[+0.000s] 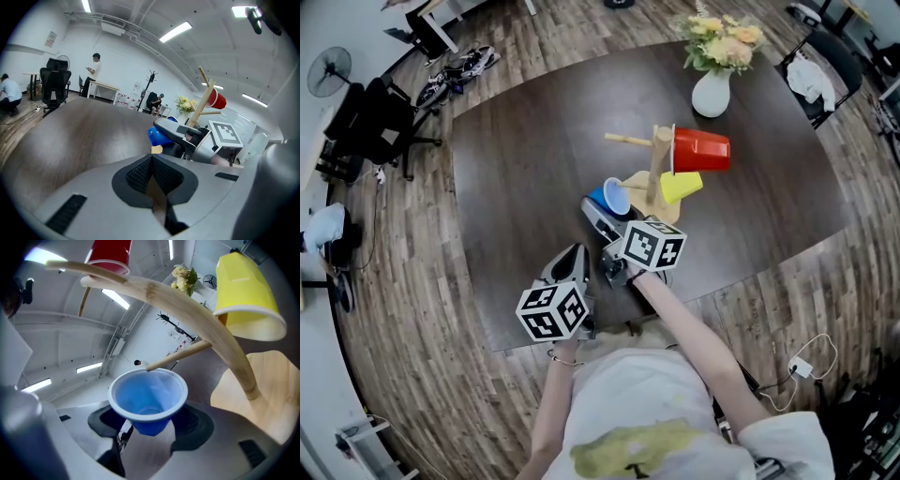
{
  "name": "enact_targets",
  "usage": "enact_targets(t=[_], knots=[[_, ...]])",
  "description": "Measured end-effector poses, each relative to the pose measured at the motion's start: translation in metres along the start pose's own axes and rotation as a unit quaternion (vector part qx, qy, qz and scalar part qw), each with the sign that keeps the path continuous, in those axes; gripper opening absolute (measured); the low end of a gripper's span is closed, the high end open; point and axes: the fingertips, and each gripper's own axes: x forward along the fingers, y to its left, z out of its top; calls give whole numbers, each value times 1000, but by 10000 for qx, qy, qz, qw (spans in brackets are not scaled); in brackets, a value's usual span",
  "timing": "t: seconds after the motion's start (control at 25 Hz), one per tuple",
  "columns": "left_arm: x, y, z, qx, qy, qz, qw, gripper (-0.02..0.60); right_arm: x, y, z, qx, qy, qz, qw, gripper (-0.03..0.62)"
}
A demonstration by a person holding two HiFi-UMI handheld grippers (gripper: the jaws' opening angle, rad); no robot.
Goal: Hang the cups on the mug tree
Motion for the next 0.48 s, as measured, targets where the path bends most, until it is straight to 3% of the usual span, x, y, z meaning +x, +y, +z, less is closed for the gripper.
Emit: enact_targets(t=[0.48], knots=[[11, -15, 3, 171, 143, -34, 9997, 15, -4, -3, 23, 1100, -572, 380, 9916, 290]])
